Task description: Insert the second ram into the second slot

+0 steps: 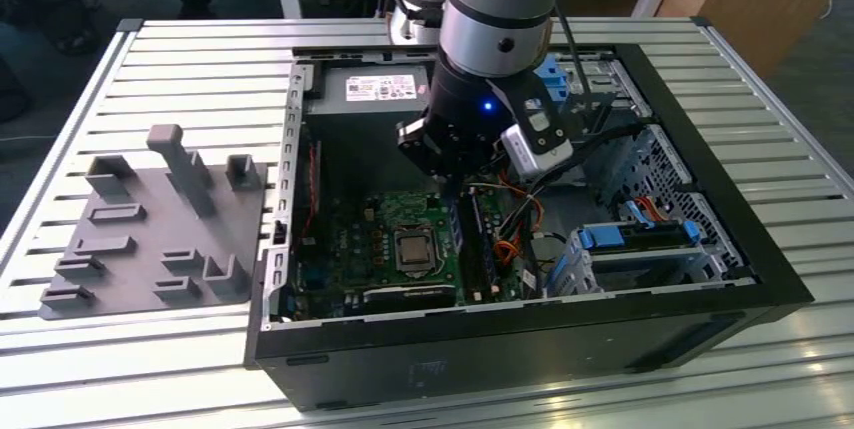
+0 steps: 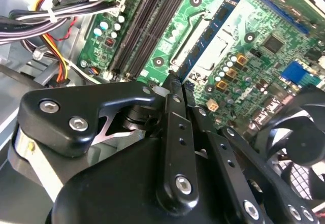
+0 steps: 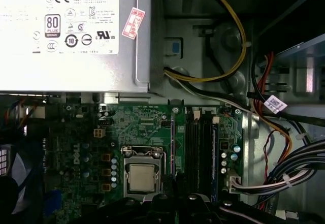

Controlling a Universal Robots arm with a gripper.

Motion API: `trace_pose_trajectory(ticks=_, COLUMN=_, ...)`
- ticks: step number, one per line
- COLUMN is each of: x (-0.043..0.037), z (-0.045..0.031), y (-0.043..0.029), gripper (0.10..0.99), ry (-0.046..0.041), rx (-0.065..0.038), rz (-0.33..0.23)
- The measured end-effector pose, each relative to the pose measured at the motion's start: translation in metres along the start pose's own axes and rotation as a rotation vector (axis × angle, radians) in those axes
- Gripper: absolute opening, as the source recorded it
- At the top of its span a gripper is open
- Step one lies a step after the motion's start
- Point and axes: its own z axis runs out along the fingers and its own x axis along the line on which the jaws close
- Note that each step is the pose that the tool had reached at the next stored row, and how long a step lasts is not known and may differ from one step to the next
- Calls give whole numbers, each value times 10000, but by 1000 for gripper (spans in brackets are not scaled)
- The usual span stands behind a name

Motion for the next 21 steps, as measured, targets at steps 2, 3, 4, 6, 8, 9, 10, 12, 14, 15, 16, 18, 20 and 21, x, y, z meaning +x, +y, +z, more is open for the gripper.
trace_pose_trajectory(ticks=2, x=-20, z=26, y=0, gripper=137, ry=0, rx=0, rz=5)
trace_pose_trajectory(ticks=3, x=-25, z=38, y=0, gripper=137, ry=0, rx=-2, rz=36)
trace_pose_trajectory(ticks=4, x=-31, z=50, y=0, gripper=137, ry=0, rx=-5, rz=83)
trace_pose_trajectory(ticks=6, x=-44, z=82, y=0, gripper=137, ry=0, rx=-8, rz=136)
trace_pose_trajectory(ticks=8, x=-57, z=120, y=1, gripper=137, ry=0, rx=-12, rz=171)
trace_pose_trajectory(ticks=9, x=-64, z=137, y=1, gripper=137, ry=0, rx=-13, rz=183)
trace_pose_trajectory(ticks=10, x=-70, z=154, y=1, gripper=137, ry=0, rx=-14, rz=194)
trace_pose_trajectory(ticks=12, x=-82, z=180, y=1, gripper=137, ry=0, rx=-14, rz=214)
trace_pose_trajectory(ticks=14, x=-94, z=203, y=1, gripper=137, ry=0, rx=-15, rz=236)
trace_pose_trajectory(ticks=15, x=-100, z=216, y=1, gripper=137, ry=0, rx=-17, rz=248)
trace_pose_trajectory(ticks=16, x=-106, z=230, y=1, gripper=137, ry=0, rx=-17, rz=263)
trace_pose_trajectory(ticks=18, x=-113, z=255, y=1, gripper=137, ry=0, rx=-20, rz=306)
trace_pose_trajectory(ticks=20, x=-118, z=280, y=1, gripper=137, ry=0, rx=-23, rz=357)
trace_pose_trajectory(ticks=21, x=-122, z=293, y=1, gripper=137, ry=0, rx=-23, rz=371)
